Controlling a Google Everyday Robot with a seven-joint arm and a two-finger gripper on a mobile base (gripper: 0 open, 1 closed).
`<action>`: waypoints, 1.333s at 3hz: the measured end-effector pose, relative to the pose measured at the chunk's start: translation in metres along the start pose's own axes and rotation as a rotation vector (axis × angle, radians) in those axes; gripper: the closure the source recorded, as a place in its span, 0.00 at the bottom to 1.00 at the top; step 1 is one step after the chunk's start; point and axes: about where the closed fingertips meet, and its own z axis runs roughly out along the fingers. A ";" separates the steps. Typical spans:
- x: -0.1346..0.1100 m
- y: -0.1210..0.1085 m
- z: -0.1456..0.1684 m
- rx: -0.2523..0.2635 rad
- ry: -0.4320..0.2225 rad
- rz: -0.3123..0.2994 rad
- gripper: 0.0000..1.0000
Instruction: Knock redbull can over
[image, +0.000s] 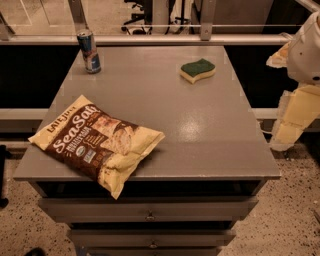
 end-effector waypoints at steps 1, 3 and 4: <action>0.000 0.000 0.000 0.000 0.000 0.000 0.00; -0.078 -0.041 0.049 -0.011 -0.210 0.018 0.00; -0.138 -0.078 0.076 -0.008 -0.341 0.034 0.00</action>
Offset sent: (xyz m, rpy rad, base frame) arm 0.0284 0.0291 -0.0168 0.1062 -0.0087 0.0294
